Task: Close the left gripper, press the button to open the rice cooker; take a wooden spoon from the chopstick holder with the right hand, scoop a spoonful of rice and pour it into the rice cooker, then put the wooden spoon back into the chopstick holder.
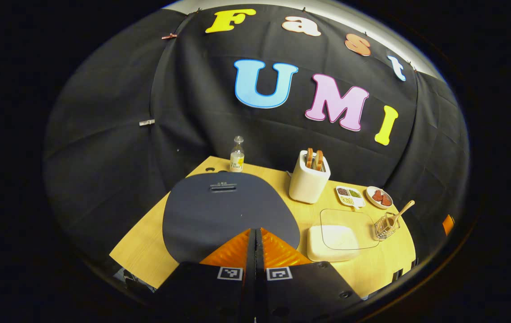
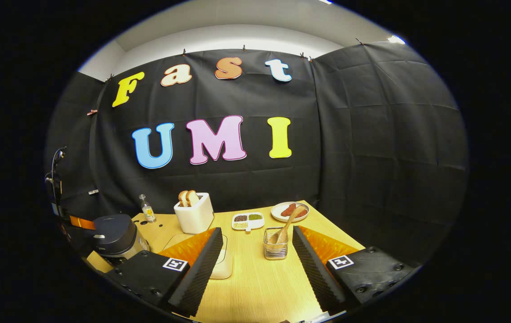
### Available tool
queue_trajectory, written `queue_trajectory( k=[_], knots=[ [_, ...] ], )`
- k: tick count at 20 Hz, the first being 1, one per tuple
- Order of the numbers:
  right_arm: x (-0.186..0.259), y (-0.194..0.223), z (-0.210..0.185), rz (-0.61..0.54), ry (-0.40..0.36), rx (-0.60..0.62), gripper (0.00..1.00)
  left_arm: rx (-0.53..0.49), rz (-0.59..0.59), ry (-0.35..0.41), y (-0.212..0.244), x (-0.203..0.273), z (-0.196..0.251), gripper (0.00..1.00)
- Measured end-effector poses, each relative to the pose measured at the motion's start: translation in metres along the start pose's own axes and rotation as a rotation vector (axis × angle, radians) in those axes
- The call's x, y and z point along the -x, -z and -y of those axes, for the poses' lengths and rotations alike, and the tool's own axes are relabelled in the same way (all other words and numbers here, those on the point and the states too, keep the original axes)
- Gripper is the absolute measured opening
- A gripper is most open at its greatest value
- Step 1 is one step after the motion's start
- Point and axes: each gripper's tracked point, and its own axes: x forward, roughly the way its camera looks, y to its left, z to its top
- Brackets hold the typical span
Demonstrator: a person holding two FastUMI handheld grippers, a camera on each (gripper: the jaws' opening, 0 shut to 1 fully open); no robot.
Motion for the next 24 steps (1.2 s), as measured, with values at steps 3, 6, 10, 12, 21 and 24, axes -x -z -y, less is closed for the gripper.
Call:
queue_trajectory(
  k=[3,6,10,12,21,24],
  knots=[
    [-0.002,0.006,0.005,-0.020,0.012,0.001,0.98,0.025,-0.046,-0.006,0.016,-0.010,-0.005,0.05],
    [-0.009,0.012,0.007,-0.046,0.013,0.001,0.98,0.033,-0.055,-0.001,0.023,-0.014,-0.003,0.06],
    [-0.020,0.021,0.005,-0.081,0.002,0.014,0.98,-0.024,-0.086,-0.020,0.029,-0.015,-0.003,0.06],
    [-0.028,0.022,0.005,-0.100,-0.011,0.018,0.98,-0.044,-0.084,-0.030,0.027,-0.016,-0.003,0.06],
    [-0.077,0.018,0.020,-0.137,-0.074,0.005,0.98,0.028,0.003,-0.161,0.007,-0.005,-0.001,0.06],
    [-0.096,0.011,0.034,-0.130,-0.068,-0.012,0.98,-0.017,0.260,-0.242,-0.056,0.031,0.012,0.06]
  ],
)
